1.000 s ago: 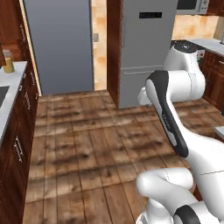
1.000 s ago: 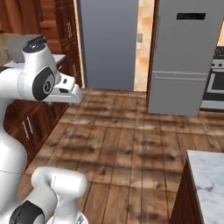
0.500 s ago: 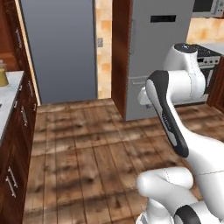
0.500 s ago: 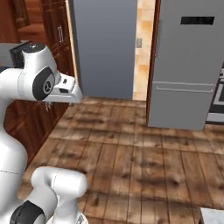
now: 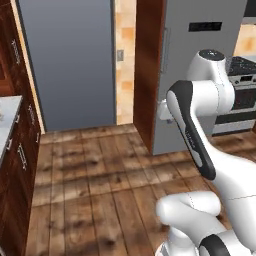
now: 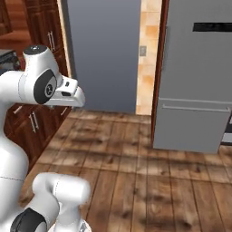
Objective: There is a tray on the dining counter. Grab the cup, mug, and pitcher and place them on the tray. The pitcher may be placed next to the tray if it cannot fit the tray.
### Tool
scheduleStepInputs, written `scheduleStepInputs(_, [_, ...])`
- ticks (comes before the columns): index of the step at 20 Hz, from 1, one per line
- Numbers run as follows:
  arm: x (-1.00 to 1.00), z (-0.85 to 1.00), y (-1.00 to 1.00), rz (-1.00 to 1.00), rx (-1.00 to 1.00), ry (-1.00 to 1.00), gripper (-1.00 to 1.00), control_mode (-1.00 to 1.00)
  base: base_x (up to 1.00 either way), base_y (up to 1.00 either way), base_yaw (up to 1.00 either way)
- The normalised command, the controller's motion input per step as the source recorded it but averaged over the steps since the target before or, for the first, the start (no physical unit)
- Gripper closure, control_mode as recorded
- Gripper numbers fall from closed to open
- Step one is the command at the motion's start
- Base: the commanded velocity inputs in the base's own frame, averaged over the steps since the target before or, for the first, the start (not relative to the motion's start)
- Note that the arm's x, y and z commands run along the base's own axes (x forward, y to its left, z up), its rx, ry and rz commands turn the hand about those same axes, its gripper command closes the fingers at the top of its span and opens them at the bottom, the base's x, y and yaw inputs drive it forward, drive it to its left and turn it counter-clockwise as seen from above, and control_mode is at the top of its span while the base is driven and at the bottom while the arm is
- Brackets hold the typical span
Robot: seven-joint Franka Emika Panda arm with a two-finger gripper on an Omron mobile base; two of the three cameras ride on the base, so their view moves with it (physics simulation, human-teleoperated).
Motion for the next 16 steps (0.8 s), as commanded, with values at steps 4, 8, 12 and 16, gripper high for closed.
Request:
scheduleStepInputs(4, [0.0,0.0,0.0,0.0,0.0,0.0,-1.0,1.0,1.0,-0.06,0.0])
scheduleStepInputs(8, [0.0,0.0,0.0,0.0,0.0,0.0,-1.0,1.0,1.0,-0.02,0.0])
scheduleStepInputs(12, [0.0,0.0,0.0,0.0,0.0,0.0,-1.0,1.0,1.0,0.0,0.05])
scheduleStepInputs(16, [0.0,0.0,0.0,0.0,0.0,0.0,-1.0,1.0,1.0,0.0,0.14])
